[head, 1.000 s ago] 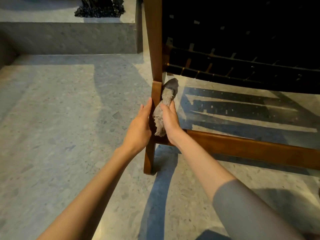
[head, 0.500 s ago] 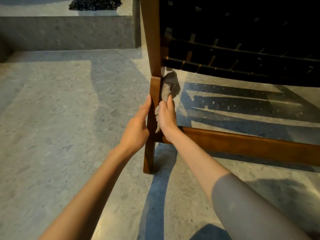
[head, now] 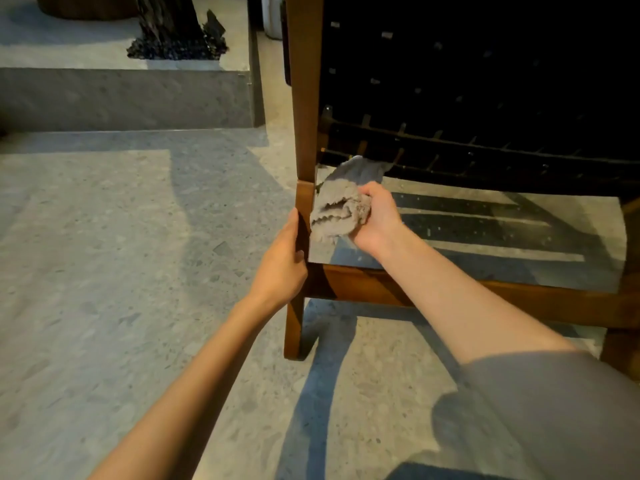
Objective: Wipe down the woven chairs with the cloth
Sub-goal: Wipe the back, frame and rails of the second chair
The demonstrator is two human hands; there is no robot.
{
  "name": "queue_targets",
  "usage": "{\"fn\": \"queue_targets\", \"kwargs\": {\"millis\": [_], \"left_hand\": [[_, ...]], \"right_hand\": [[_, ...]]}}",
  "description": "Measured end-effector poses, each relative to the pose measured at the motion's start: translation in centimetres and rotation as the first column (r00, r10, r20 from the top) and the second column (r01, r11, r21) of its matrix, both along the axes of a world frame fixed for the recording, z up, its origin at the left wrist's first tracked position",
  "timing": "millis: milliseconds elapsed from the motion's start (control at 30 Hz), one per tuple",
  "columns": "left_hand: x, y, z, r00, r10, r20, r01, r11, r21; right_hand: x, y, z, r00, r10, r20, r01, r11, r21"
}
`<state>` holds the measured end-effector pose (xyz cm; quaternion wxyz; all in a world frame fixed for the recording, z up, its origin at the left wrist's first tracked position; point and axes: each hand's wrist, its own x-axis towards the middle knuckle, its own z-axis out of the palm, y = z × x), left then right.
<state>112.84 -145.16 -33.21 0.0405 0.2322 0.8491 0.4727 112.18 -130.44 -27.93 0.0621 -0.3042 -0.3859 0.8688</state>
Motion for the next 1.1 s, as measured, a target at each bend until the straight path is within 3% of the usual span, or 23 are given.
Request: {"fn": "queue_targets", "kwargs": {"millis": [167, 333, 467, 533, 600, 667, 733, 800, 867, 933, 1100], "left_hand": [[0.4, 0.3, 2.5, 0.996, -0.089, -0.027, 0.092, 0.987, 0.133], [0.6, -0.6, 3.2, 0.998, -0.025, -0.053, 0.027, 0.999, 0.031], [1.0, -0.2, 4.5, 0.995, 0.086, -0.041, -0.083, 0.994, 0.069], [1.1, 0.6, 5.6, 0.992, 0.117, -0.047, -0.113, 0.991, 0.077], [1.3, 1.5, 6.6, 0.988, 0.149, -0.041, -0.145, 0.985, 0.093], [1.5, 2.5, 7.5, 0.984, 0.17, -0.045, -0.165, 0.981, 0.107], [1.6, 3.3, 8.1, 0.979, 0.198, -0.052, -0.191, 0.975, 0.117], [1.7, 3.7, 8.5, 0.975, 0.216, -0.056, -0.208, 0.97, 0.127], [1.8, 3.7, 8.8, 0.969, 0.237, -0.065, -0.227, 0.965, 0.132], [1.9, 3.4, 9.0, 0.962, 0.262, -0.082, -0.252, 0.96, 0.119], [1.6, 2.3, 9.1, 0.946, 0.302, -0.118, -0.298, 0.953, 0.048]], "right_hand": [[-0.3, -1.4, 4.2, 0.989, 0.011, -0.147, -0.04, 0.979, -0.201], [-0.1, -1.1, 4.6, 0.99, 0.094, -0.107, -0.114, 0.974, -0.197], [0.8, 0.9, 5.0, 0.972, 0.218, 0.086, -0.224, 0.972, 0.074], [2.0, 2.3, 5.5, 0.949, 0.267, 0.168, -0.308, 0.903, 0.299], [3.9, 3.5, 6.3, 0.906, 0.32, 0.276, -0.423, 0.678, 0.602], [5.9, 4.3, 6.9, 0.903, 0.314, 0.295, -0.39, 0.304, 0.869], [7.4, 4.4, 7.7, 0.943, 0.292, 0.161, -0.142, -0.084, 0.986], [7.9, 4.2, 8.6, 0.962, 0.272, 0.01, 0.09, -0.352, 0.932], [6.7, 3.7, 9.3, 0.971, 0.228, -0.069, 0.174, -0.48, 0.86], [4.7, 2.7, 9.5, 0.975, 0.22, -0.033, 0.152, -0.553, 0.819], [1.8, 2.4, 7.8, 0.954, 0.244, 0.174, 0.008, -0.601, 0.799]]}}
